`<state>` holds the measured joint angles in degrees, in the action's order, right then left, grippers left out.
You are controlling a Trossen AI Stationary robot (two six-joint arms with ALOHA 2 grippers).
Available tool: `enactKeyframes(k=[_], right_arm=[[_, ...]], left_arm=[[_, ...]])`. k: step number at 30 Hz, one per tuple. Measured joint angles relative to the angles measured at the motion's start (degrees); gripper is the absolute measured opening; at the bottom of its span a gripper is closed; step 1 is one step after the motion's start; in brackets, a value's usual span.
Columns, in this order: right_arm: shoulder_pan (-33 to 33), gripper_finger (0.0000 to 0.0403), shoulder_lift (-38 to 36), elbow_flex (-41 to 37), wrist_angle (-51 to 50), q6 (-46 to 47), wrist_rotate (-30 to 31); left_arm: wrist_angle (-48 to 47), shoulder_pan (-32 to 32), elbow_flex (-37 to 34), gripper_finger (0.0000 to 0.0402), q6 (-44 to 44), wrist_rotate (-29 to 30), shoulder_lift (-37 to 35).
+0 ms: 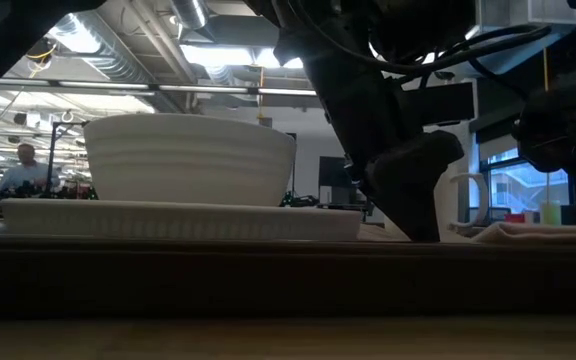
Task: Set up tray
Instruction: Put the brown napkin below the white mug on the brown serving tray
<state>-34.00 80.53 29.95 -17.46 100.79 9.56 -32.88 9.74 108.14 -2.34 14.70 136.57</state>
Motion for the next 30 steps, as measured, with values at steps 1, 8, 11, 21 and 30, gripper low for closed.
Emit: enactKeyframes(k=[1,8,11,21,30], right_arm=[[0.0,0.0063,0.0,0.0,0.1,0.0,0.0],[0.0,0.0067,0.0,-0.1,0.6,-0.3,-0.3],[0.0,0.0066,0.0,-0.1,0.6,-0.3,-0.3],[0.0,0.0067,0.1,-0.1,0.8,-0.5,-0.4],[0.0,0.0068,0.1,-0.1,0.9,-0.5,-0.3]], left_arm=[[0.0,0.0,0.0,0.0184,0.3,0.0,0.0],[0.0,-0.2,0.0,0.0184,2.7,0.8,0.0],[0.0,-0.2,0.0,0.0184,2.7,0.9,0.0],[-0.1,-0.3,0.0,0.0184,3.1,4.0,0.0],[-0.9,-0.4,0.5,0.0184,0.3,3.2,0.1]])
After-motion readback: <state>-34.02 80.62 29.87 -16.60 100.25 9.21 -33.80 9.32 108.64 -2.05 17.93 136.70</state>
